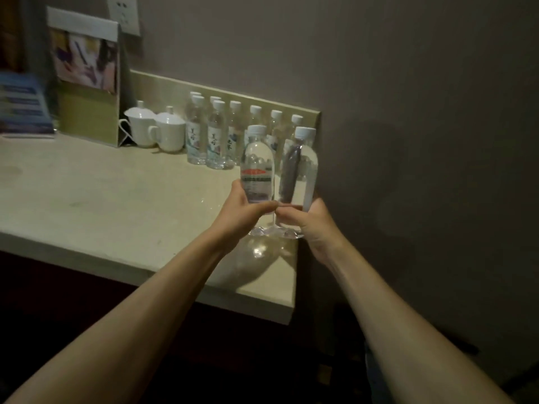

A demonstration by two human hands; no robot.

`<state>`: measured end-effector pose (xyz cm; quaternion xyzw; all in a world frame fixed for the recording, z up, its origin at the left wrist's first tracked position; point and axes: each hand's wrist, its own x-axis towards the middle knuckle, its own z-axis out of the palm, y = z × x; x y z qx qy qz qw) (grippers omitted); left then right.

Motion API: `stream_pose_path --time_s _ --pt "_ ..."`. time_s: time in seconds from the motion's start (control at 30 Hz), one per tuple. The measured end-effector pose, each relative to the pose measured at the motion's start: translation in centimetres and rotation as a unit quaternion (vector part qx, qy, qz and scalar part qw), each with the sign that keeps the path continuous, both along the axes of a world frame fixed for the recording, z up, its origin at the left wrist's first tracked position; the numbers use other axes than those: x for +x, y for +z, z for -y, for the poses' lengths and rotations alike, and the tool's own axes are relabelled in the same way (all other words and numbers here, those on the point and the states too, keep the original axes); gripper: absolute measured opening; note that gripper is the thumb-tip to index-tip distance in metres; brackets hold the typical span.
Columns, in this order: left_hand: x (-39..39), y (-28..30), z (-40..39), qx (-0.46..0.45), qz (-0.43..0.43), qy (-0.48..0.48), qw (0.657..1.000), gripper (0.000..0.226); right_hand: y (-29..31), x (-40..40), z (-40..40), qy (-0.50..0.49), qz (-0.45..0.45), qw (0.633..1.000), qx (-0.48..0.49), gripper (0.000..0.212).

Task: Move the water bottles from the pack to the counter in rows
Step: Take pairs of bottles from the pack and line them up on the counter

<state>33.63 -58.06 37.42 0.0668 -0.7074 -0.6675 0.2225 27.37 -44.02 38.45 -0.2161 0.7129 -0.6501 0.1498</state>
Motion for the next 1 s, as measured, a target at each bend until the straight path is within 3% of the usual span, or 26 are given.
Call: stream_pose_path --time_s 0.13,0.27,0.47,0.6,0.73,0.83,1.0 --pt "-1.0 -0.4 2.5 0.04 0.018 0.021 0.999 0.057 -1.0 -1.1 3.3 0.002 0.004 0.999 0.051 0.063" --pt "-1.6 -0.7 4.8 -0.001 0.04 0.032 0.999 0.041 -1.9 -3.1 5.7 -0.037 -0.038 0.993 0.102 0.082" --pt "-4.6 -0.6 7.4 -0.125 0.032 0.13 0.983 0.047 -2.4 -5.5 8.5 -0.125 -0.109 0.974 0.156 0.08" --pt "-7.3 -0.6 7.7 -0.158 0.023 0.179 0.971 0.043 -2.1 -6.8 9.6 -0.144 -0.157 0.956 0.2 0.074" --pt "-9.9 -0.8 8.5 -0.151 0.014 0.199 0.968 0.055 -2.3 -8.8 10.2 -0.116 -0.182 0.943 0.254 0.075" --pt "-11.2 -0.9 9.5 -0.15 0.027 0.205 0.967 0.051 -2.3 -9.8 11.0 -0.13 -0.216 0.925 0.285 0.073" --pt "-12.0 -1.4 11.0 -0.134 0.043 0.178 0.974 0.074 -2.5 -10.7 12.9 -0.119 -0.203 0.925 0.297 0.097"
